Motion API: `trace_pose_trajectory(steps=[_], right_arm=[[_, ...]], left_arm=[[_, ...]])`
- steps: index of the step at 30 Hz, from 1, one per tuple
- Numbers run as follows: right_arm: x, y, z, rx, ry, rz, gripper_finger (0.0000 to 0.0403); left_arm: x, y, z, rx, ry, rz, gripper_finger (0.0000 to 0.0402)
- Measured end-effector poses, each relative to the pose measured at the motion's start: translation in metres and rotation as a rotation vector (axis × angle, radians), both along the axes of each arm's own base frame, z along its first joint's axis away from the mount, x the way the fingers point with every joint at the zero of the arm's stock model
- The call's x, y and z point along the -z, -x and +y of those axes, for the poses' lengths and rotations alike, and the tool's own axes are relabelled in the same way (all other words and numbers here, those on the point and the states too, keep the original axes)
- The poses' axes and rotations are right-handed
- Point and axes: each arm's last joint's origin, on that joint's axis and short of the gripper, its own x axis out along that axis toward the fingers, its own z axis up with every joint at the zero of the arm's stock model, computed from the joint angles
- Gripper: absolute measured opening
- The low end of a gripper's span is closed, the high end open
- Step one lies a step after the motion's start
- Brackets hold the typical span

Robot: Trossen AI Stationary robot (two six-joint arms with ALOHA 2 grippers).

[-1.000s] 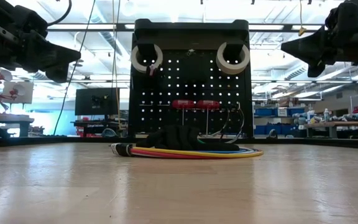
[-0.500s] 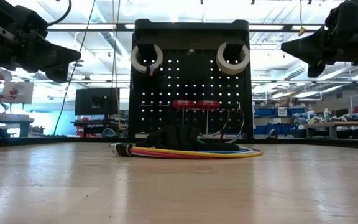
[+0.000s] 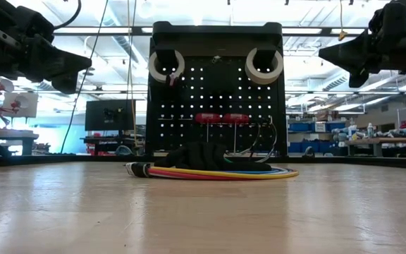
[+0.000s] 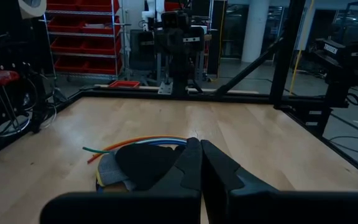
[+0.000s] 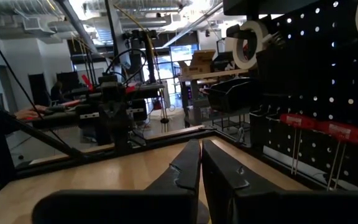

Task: Hang tools onto peg board
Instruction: Return to Home Position

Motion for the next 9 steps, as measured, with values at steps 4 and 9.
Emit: trace_pose_trajectory(steps=[4, 9], right_arm=[[0.0, 0.0, 0.0, 0.0, 0.0, 0.0, 0.0027], [0.0, 0.0, 0.0, 0.0, 0.0, 0.0, 0.0028]], left_arm=[[-0.0001, 0.0, 0.0, 0.0, 0.0, 0.0, 0.0005], [-0.0001, 0.0, 0.0, 0.0, 0.0, -0.001, 0.0005]])
